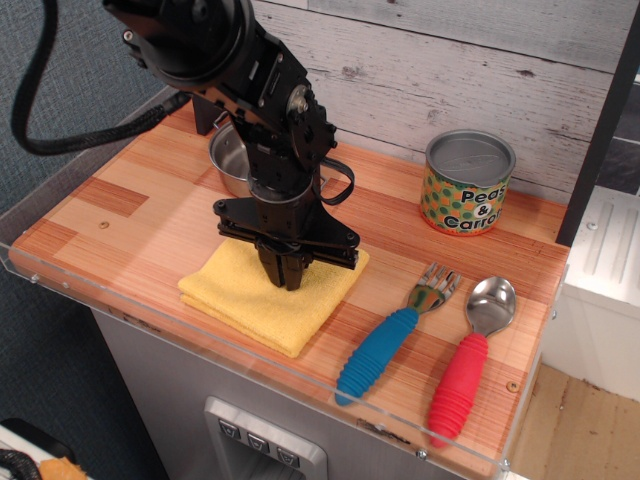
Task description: Move the yellow cloth to the left of the blue fork
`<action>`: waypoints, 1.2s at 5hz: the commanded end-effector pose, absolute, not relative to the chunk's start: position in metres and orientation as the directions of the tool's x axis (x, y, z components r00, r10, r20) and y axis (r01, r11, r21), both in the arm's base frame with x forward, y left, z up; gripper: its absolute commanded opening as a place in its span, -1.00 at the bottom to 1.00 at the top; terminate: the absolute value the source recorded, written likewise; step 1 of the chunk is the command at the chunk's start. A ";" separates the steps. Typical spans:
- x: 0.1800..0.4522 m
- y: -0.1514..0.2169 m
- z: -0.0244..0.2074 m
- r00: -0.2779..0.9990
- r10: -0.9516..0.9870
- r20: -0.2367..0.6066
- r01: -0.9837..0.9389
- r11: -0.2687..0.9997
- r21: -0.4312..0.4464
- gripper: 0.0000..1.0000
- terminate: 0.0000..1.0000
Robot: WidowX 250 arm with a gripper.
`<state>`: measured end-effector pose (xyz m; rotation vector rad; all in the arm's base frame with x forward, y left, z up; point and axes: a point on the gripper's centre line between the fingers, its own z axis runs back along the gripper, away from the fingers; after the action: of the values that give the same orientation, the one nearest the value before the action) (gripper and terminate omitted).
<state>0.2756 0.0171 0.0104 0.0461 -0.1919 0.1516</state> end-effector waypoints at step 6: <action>0.292 0.013 0.084 0.944 0.109 0.312 -0.105 0.994 -0.028 1.00 -1.00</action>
<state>0.2866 0.0117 0.0665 -0.0135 -0.2578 0.1054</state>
